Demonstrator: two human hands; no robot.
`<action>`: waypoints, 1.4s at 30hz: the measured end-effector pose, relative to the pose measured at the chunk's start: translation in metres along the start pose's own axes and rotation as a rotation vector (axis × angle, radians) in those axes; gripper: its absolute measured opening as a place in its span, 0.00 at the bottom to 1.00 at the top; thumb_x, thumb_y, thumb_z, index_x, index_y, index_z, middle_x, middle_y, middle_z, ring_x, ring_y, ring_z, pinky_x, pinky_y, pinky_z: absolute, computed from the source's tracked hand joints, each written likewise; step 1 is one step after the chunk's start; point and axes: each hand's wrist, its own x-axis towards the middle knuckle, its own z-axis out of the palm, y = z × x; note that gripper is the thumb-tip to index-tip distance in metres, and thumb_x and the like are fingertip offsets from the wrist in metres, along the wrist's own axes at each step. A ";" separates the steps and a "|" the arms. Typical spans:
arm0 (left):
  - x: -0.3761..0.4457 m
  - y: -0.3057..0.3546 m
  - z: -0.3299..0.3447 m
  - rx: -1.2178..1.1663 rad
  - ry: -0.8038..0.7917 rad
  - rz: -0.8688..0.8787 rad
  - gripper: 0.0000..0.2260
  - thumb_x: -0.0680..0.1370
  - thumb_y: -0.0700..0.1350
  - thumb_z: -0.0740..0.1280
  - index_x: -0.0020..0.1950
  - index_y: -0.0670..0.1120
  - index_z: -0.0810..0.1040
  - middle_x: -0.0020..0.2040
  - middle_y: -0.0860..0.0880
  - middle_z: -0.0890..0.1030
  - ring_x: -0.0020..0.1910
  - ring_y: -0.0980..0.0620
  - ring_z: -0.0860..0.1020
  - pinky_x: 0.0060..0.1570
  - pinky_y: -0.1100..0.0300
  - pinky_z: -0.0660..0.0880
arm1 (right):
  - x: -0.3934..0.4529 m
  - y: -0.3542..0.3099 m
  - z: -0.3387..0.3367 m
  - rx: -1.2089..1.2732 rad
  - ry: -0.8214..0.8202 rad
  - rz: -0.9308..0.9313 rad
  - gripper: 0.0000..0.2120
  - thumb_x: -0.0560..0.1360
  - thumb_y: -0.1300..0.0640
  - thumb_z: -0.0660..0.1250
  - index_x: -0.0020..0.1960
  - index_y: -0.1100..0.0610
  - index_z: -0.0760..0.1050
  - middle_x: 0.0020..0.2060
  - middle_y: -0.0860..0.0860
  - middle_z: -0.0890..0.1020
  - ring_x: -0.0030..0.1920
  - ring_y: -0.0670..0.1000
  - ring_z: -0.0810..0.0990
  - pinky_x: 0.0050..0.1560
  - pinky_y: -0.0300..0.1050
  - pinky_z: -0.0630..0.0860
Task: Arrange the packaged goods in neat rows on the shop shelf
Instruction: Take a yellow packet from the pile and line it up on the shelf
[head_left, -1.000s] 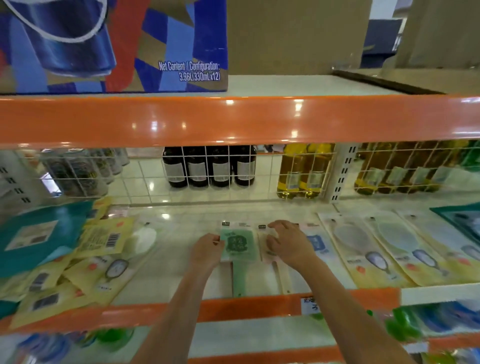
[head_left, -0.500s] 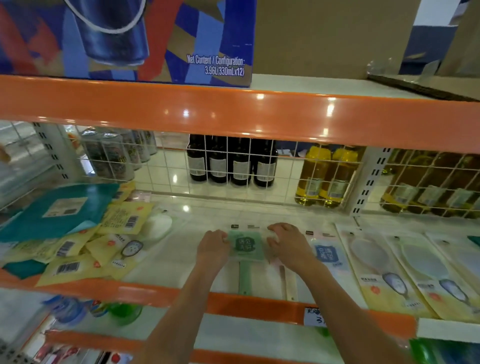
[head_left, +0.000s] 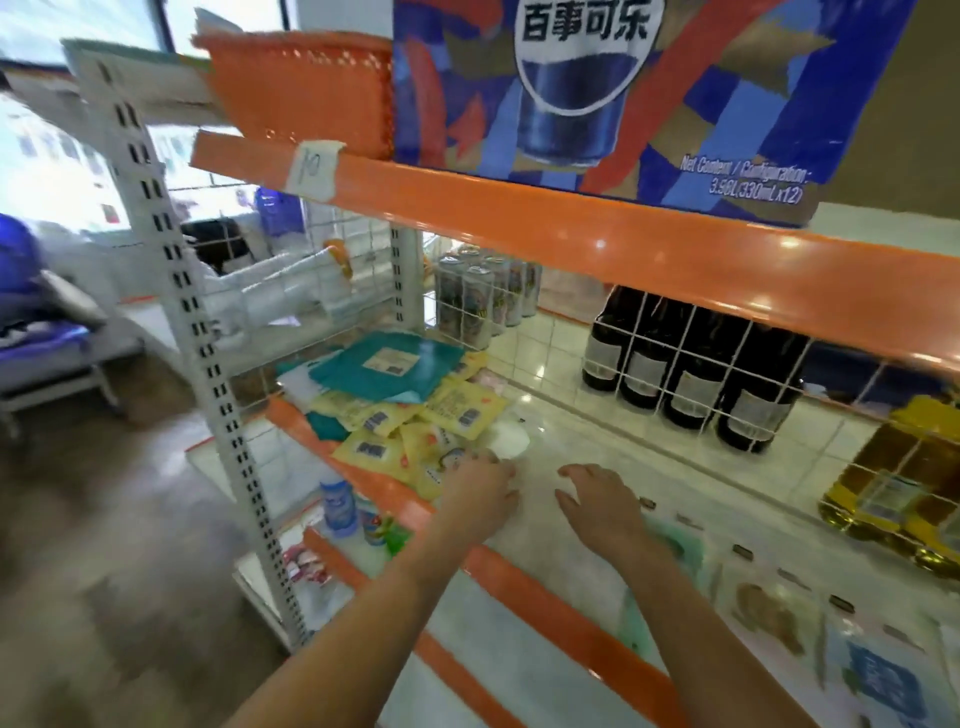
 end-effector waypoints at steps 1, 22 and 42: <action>-0.002 -0.010 -0.003 -0.002 0.005 -0.022 0.17 0.79 0.50 0.59 0.67 0.47 0.73 0.64 0.44 0.73 0.65 0.43 0.70 0.63 0.50 0.68 | 0.005 -0.009 0.003 0.007 -0.021 -0.023 0.19 0.81 0.49 0.55 0.71 0.52 0.65 0.68 0.51 0.69 0.68 0.53 0.67 0.66 0.44 0.63; 0.034 -0.096 -0.009 0.162 -0.084 0.047 0.19 0.79 0.47 0.56 0.69 0.48 0.69 0.66 0.45 0.71 0.65 0.43 0.68 0.63 0.46 0.66 | 0.058 -0.070 0.009 0.258 -0.189 0.301 0.11 0.80 0.55 0.55 0.56 0.59 0.72 0.52 0.55 0.75 0.49 0.51 0.71 0.46 0.39 0.65; 0.039 -0.092 -0.001 0.220 -0.053 0.051 0.17 0.82 0.46 0.53 0.70 0.46 0.66 0.69 0.44 0.69 0.69 0.43 0.64 0.67 0.41 0.59 | 0.078 -0.092 0.009 1.804 0.186 1.070 0.12 0.75 0.64 0.59 0.58 0.60 0.66 0.40 0.56 0.68 0.41 0.50 0.72 0.65 0.51 0.72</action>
